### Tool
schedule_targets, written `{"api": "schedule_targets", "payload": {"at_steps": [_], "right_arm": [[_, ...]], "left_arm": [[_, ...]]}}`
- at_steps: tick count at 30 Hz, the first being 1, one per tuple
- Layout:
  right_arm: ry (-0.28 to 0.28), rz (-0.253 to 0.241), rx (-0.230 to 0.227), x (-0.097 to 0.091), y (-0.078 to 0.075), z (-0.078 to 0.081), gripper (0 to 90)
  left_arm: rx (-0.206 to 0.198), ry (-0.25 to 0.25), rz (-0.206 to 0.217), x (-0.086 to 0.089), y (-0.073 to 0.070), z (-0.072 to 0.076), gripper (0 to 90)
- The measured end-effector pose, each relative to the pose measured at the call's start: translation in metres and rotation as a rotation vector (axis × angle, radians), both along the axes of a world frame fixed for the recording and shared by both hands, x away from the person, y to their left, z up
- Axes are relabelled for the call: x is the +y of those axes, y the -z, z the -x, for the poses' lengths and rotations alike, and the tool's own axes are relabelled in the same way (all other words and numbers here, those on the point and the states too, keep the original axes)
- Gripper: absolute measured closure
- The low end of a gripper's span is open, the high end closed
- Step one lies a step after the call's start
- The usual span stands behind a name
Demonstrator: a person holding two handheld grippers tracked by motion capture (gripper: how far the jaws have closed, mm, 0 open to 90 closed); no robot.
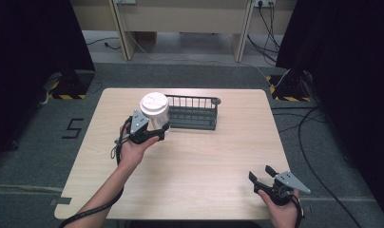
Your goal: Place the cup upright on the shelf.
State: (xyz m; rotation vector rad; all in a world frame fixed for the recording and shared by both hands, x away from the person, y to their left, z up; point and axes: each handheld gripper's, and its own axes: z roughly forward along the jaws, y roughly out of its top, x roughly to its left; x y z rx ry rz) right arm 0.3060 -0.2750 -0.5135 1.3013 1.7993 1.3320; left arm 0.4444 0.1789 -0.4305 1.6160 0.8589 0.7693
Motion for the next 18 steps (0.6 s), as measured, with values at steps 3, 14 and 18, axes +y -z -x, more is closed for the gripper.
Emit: {"api": "schedule_targets", "payload": {"at_steps": [3, 14, 18], "right_arm": [[0.0, -0.003, -0.001, -0.001, 0.0, 0.0, 24.7], [-0.004, -0.006, 0.003, 0.0, 0.0, 0.0, 24.7], [-0.004, -0.007, 0.002, 0.0, 0.0, 0.0, 24.7]], "left_arm": [[-0.004, 0.006, -0.01, -0.007, -0.002, -0.004, 17.7], [-0.008, 0.016, -0.007, -0.023, -0.008, -0.016, 17.7], [-0.008, 0.014, -0.004, -0.026, -0.01, -0.022, 17.7]]}}
